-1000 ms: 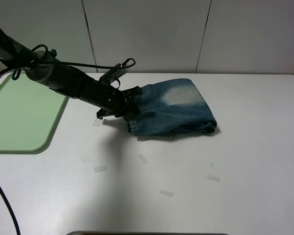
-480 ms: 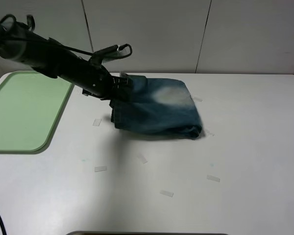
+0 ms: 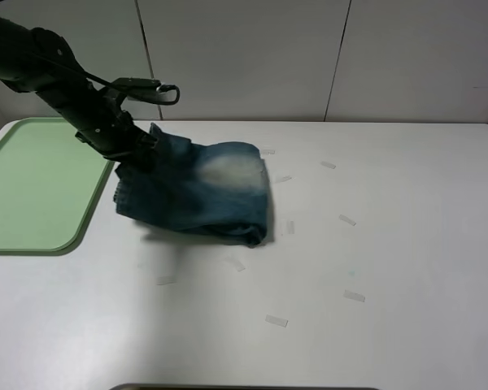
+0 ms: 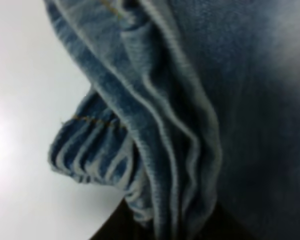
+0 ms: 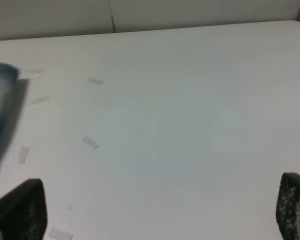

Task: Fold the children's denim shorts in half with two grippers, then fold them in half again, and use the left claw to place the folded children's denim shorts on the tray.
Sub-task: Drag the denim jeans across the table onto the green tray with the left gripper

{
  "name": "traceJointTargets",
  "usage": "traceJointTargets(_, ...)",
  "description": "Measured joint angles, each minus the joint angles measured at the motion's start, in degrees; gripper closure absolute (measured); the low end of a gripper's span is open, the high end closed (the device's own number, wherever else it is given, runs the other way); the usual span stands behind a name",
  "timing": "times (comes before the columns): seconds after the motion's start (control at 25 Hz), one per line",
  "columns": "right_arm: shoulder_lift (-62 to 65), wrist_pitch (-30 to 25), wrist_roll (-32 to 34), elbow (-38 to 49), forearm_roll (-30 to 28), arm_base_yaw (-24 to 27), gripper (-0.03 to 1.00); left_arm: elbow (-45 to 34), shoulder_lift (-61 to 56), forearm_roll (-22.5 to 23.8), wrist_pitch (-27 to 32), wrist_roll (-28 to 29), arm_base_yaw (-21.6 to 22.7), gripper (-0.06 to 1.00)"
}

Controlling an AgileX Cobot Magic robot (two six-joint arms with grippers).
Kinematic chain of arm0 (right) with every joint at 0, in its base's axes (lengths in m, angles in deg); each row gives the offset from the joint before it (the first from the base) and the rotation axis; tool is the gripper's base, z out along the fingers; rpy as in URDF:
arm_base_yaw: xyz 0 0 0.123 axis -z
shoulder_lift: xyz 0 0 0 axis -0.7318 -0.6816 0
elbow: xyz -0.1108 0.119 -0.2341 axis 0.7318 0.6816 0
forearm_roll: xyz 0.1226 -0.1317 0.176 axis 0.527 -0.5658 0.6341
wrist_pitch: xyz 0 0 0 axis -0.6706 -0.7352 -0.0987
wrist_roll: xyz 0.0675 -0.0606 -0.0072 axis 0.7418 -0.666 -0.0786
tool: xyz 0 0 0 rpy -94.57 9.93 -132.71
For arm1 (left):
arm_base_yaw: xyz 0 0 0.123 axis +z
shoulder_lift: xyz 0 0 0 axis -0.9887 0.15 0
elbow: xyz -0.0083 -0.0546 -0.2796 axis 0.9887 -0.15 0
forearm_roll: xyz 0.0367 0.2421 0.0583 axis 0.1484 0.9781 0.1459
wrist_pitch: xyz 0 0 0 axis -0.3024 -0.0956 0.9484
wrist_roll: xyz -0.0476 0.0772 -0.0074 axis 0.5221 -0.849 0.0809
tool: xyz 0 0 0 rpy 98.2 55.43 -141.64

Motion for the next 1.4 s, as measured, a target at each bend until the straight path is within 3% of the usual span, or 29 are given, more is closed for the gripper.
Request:
traceJointTargets(0.2, 0.0, 0.0, 0.0, 0.0, 0.0, 0.0, 0.27, 0.0, 0.0, 17.4, 1.7, 12.2, 3.5, 0.82)
traceJointTargets(0.32, 0.0, 0.0, 0.0, 0.0, 0.0, 0.0, 0.27, 0.0, 0.0, 25.0, 1.8, 18.5, 5.0, 0.82)
traceJointTargets(0.68, 0.0, 0.0, 0.0, 0.0, 0.0, 0.0, 0.27, 1.6, 0.0, 42.5, 3.7, 34.2, 7.3, 0.82)
traceJointTargets(1.08, 0.0, 0.0, 0.0, 0.0, 0.1, 0.0, 0.27, 5.3, 0.0, 58.0, 6.7, 34.8, 10.0, 0.82)
traceJointTargets(1.4, 0.0, 0.0, 0.0, 0.0, 0.2, 0.0, 0.27, 5.3, 0.0, 63.6, 1.3, 27.8, 12.7, 0.82)
